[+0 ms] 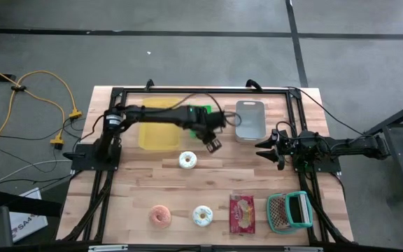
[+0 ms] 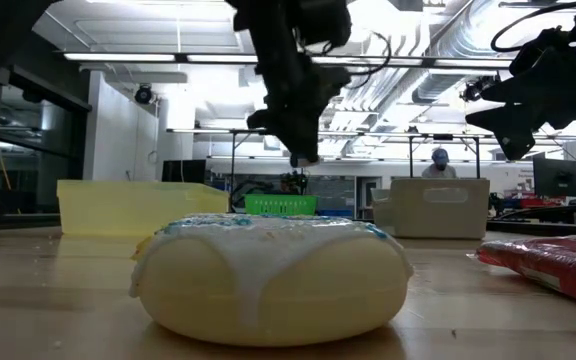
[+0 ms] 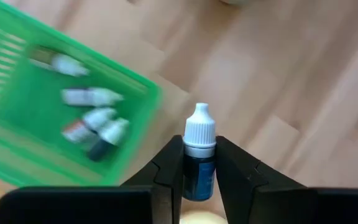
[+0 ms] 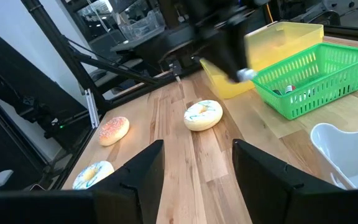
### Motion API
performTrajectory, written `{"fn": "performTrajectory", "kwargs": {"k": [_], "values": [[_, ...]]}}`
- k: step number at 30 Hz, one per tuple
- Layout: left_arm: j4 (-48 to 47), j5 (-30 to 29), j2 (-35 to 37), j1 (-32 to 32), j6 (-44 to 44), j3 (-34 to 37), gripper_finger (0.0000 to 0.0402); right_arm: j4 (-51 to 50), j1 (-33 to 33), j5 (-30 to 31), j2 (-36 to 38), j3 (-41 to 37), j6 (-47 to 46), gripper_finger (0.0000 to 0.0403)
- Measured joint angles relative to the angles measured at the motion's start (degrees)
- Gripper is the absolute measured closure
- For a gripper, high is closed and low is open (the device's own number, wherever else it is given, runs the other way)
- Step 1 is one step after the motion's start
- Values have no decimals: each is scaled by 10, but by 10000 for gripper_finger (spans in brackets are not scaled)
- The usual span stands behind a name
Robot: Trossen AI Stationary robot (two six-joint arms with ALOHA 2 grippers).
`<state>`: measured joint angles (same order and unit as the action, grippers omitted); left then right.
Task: Pick & Place Food Item
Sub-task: Put the blue food coloring bottle into the green bin
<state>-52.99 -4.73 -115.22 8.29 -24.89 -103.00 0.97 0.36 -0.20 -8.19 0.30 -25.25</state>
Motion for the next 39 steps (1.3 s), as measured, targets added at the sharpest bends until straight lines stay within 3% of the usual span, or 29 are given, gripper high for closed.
{"fn": "performTrajectory", "kwargs": {"k": [14,39], "values": [[0,1,0,127,86,0,334,0,0,0,0,0,0,228],[-4,0,-100,144,111,1,334,0,0,0,-6,0,0,228]]}}
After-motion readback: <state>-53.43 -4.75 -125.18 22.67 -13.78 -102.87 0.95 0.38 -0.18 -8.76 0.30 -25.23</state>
